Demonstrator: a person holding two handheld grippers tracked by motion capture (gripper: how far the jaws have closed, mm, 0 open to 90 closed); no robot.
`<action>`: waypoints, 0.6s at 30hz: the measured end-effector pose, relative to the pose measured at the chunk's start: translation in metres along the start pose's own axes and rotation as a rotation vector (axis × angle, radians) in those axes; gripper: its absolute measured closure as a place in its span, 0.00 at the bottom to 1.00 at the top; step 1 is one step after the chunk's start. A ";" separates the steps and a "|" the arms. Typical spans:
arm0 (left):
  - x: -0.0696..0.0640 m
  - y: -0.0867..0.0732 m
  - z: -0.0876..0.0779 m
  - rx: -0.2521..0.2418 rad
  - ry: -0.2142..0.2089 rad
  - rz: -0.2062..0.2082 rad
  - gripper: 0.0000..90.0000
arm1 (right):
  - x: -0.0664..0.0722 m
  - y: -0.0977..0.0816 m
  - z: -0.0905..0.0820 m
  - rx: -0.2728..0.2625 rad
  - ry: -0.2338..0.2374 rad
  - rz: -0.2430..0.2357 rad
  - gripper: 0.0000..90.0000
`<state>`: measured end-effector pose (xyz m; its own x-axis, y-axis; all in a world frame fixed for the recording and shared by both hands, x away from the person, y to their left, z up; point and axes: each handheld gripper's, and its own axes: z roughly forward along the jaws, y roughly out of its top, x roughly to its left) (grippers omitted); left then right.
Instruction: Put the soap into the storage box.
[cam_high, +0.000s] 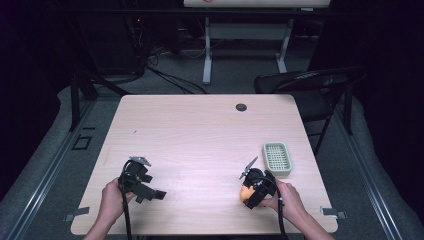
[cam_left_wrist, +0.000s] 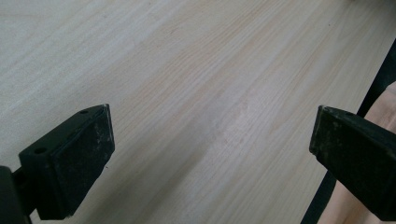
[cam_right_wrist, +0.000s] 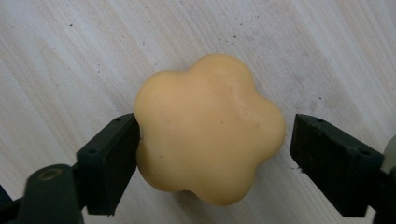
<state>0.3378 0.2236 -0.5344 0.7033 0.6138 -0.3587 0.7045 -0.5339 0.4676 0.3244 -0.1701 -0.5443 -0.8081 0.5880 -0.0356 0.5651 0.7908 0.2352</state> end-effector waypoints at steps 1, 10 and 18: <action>0.000 0.000 0.000 0.001 -0.003 0.000 0.00 | 0.000 0.001 0.000 0.007 -0.002 -0.004 0.21; -0.002 0.000 0.001 0.011 -0.004 0.000 0.00 | 0.003 0.003 0.001 0.017 0.013 -0.006 0.29; -0.003 0.002 0.004 0.016 -0.016 0.012 0.00 | 0.004 0.003 0.001 0.016 -0.001 -0.012 0.29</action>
<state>0.3375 0.2184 -0.5353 0.7129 0.5981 -0.3662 0.6975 -0.5507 0.4586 0.3232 -0.1653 -0.5447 -0.8144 0.5790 -0.0395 0.5583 0.8002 0.2191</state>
